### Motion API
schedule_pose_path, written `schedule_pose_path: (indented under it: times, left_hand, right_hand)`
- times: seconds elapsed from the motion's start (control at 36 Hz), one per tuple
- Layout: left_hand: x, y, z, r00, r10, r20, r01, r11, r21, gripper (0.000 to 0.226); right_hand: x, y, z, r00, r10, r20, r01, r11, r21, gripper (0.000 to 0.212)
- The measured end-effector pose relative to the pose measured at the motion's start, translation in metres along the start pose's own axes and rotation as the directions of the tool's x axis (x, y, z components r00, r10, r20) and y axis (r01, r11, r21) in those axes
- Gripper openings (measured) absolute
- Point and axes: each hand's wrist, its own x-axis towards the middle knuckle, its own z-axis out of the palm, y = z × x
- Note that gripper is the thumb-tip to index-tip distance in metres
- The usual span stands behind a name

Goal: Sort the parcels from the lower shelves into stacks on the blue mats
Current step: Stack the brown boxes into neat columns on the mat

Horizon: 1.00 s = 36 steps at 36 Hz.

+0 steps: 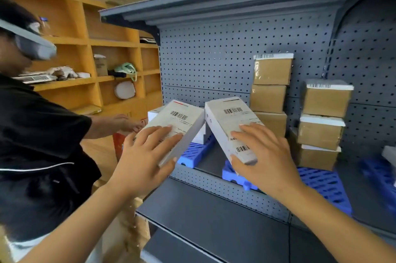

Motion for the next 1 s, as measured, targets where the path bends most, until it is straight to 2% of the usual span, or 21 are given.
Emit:
schedule_pose_path:
  times: [0.19, 0.36, 0.53, 0.72, 0.83, 1.0]
  left_hand:
    - [0.036, -0.026, 0.035, 0.999, -0.04, 0.032, 0.04, 0.999, 0.004, 0.05]
    - [0.068, -0.058, 0.065, 0.998, -0.057, -0.031, 0.059, 0.997, 0.048, 0.05]
    - [0.088, -0.085, 0.089, 0.995, -0.1, -0.028, 0.101, 0.993, 0.065, 0.051]
    - [0.11, -0.115, 0.113, 0.996, -0.093, 0.009, 0.093, 0.994, 0.059, 0.051]
    - [0.127, -0.131, 0.123, 0.995, -0.098, 0.028, 0.096, 0.994, 0.054, 0.051]
    - [0.154, -0.158, 0.137, 0.993, -0.089, 0.074, 0.087, 0.996, 0.025, 0.051]
  right_hand:
    - [0.054, 0.026, 0.038, 1.0, -0.006, 0.006, 0.006, 1.0, -0.005, 0.053]
    - [0.094, 0.042, 0.07, 0.999, -0.033, -0.005, 0.033, 0.996, -0.079, 0.05]
    - [0.122, 0.044, 0.097, 0.996, -0.015, 0.089, 0.022, 0.997, -0.076, 0.049]
    - [0.148, 0.046, 0.124, 0.974, 0.04, 0.221, -0.027, 0.998, -0.061, 0.069]
    - [0.162, 0.041, 0.137, 0.949, 0.083, 0.305, -0.049, 0.992, -0.119, 0.052]
    - [0.181, 0.039, 0.165, 0.942, 0.142, 0.303, -0.102, 0.984, -0.145, 0.051]
